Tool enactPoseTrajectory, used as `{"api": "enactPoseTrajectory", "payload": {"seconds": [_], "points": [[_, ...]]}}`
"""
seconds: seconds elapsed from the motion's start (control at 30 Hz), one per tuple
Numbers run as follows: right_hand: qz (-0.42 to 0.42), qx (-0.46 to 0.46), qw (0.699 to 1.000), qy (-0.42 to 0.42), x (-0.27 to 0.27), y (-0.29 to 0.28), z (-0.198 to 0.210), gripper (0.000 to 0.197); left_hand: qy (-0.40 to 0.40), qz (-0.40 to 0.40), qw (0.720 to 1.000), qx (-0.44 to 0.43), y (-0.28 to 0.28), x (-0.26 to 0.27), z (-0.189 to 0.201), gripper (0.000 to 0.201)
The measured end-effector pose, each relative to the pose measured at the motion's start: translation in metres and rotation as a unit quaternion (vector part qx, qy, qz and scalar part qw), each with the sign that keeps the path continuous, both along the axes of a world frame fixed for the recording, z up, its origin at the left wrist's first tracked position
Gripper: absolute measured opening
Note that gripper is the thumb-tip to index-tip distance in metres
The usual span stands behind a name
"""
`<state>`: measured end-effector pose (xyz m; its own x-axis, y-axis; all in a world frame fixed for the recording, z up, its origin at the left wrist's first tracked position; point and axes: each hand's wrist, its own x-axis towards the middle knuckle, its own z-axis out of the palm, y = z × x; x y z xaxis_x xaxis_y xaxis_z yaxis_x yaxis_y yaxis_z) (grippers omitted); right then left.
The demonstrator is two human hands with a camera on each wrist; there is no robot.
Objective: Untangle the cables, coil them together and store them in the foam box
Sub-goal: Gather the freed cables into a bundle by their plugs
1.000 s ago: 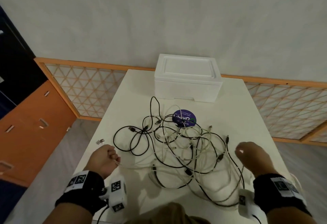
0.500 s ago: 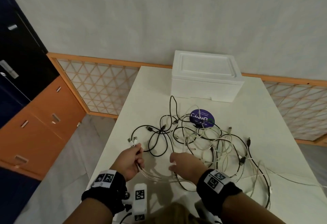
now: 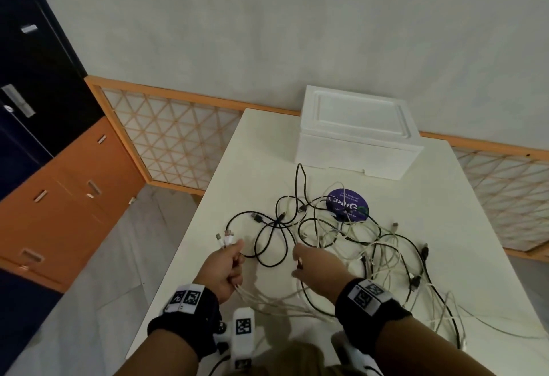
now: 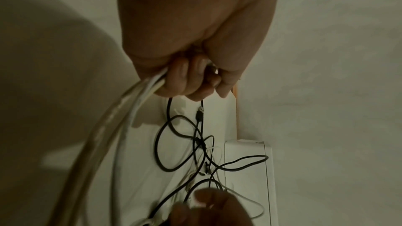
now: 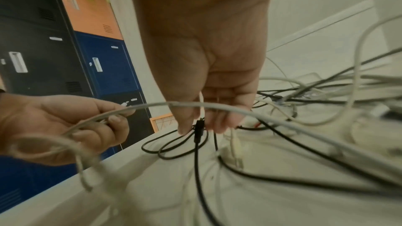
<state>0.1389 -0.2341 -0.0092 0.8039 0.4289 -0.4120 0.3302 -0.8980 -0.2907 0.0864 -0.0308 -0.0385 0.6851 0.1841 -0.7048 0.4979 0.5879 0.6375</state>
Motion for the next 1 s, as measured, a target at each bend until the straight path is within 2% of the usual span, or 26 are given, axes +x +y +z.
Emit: {"api": "enactPoseTrajectory", "payload": {"seconds": [0.03, 0.1, 0.2, 0.3, 0.37, 0.43, 0.5, 0.6, 0.67, 0.73, 0.8, 0.87, 0.9, 0.93, 1.0], "points": [[0.001, 0.013, 1.000, -0.025, 0.007, 0.003, 0.001, 0.028, 0.001, 0.000, 1.000, -0.001, 0.000, 0.001, -0.002, 0.034], [0.055, 0.016, 0.995, -0.078, 0.024, 0.010, 0.003, 0.032, 0.004, 0.003, 1.000, -0.001, -0.001, 0.004, -0.003, 0.036], [0.113, -0.013, 0.988, -0.108, 0.052, 0.022, 0.006, 0.050, 0.003, -0.005, 1.000, 0.007, -0.002, 0.006, 0.000, 0.038], [0.152, -0.047, 0.980, -0.119, 0.067, 0.036, 0.006, 0.032, 0.012, -0.028, 0.999, 0.019, -0.004, 0.006, 0.002, 0.037], [0.193, -0.056, 0.976, -0.087, 0.061, 0.046, 0.000, 0.025, 0.017, -0.033, 0.999, 0.028, -0.004, 0.005, 0.002, 0.034], [0.225, -0.067, 0.972, -0.023, 0.046, 0.052, -0.012, 0.037, 0.025, -0.028, 0.999, 0.035, -0.004, 0.004, 0.001, 0.029], [0.243, -0.079, 0.966, -0.030, 0.033, 0.052, -0.023, 0.037, 0.031, -0.023, 0.998, 0.043, -0.005, 0.004, 0.002, 0.025], [0.184, -0.009, 0.982, -0.046, 0.031, 0.046, -0.024, 0.022, 0.032, -0.039, 0.996, 0.068, -0.006, 0.004, 0.001, 0.020], [0.073, 0.106, 0.991, -0.032, 0.035, 0.036, -0.008, 0.018, 0.035, -0.044, 0.995, 0.080, -0.005, 0.004, -0.006, 0.017], [-0.041, 0.214, 0.975, -0.028, 0.041, 0.020, 0.012, 0.015, 0.033, -0.038, 0.995, 0.085, -0.006, 0.004, -0.014, 0.014], [-0.120, 0.288, 0.948, -0.061, 0.048, 0.001, 0.029, 0.011, 0.027, -0.043, 0.989, 0.138, -0.009, 0.008, -0.015, 0.012], [-0.168, 0.317, 0.929, -0.094, 0.053, -0.019, 0.039, 0.011, 0.017, -0.092, 0.953, 0.288, -0.009, 0.016, -0.016, 0.013], [-0.179, 0.318, 0.926, -0.099, 0.055, -0.027, 0.040, 0.012, 0.003, -0.135, 0.916, 0.377, -0.008, 0.020, -0.018, 0.016], [-0.188, 0.309, 0.927, -0.096, 0.055, -0.033, 0.040, 0.012, -0.009, -0.201, 0.867, 0.455, -0.008, 0.024, -0.019, 0.021], [-0.192, 0.279, 0.938, -0.079, 0.052, -0.041, 0.041, 0.011, -0.014, -0.342, 0.749, 0.567, -0.010, 0.029, -0.027, 0.033]]}}
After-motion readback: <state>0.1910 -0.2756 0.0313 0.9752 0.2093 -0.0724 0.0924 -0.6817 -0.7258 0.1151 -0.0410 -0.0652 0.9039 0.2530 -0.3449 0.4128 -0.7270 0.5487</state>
